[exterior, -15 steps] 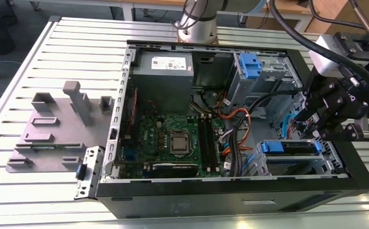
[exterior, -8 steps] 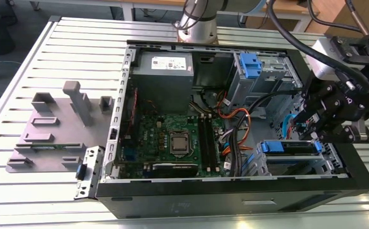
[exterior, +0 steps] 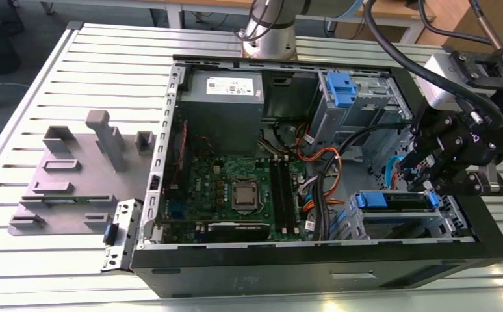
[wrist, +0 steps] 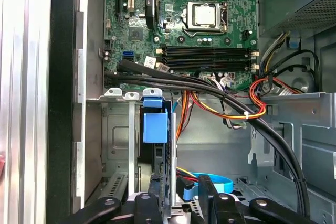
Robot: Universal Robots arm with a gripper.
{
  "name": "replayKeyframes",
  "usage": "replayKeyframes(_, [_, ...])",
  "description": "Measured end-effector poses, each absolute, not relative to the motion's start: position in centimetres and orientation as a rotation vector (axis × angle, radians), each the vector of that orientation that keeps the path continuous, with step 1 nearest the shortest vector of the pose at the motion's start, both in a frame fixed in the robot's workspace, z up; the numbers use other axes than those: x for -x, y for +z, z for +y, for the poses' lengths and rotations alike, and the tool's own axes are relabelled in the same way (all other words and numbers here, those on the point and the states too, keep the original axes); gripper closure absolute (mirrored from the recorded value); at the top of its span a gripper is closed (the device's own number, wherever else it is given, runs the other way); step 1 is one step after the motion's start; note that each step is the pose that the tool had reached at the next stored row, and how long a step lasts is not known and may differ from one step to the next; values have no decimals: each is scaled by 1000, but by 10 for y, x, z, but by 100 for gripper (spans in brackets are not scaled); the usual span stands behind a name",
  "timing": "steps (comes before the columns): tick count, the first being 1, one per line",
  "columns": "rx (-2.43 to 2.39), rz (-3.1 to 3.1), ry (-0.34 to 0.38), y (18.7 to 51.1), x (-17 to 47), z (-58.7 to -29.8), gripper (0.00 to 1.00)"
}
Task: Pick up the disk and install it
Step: 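Insert the first disk wire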
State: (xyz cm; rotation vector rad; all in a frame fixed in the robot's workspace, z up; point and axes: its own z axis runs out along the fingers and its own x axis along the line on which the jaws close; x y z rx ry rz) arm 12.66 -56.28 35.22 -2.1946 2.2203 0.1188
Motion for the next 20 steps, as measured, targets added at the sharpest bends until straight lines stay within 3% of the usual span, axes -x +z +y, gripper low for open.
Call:
replayKeyframes(4, [2195,2220,119,352,-127,-563,66])
replayKeyframes(8, [2195,2220,119,352,-127,-563,84])
replayKeyframes(20, [2195,2220,119,351,-127,-563,84])
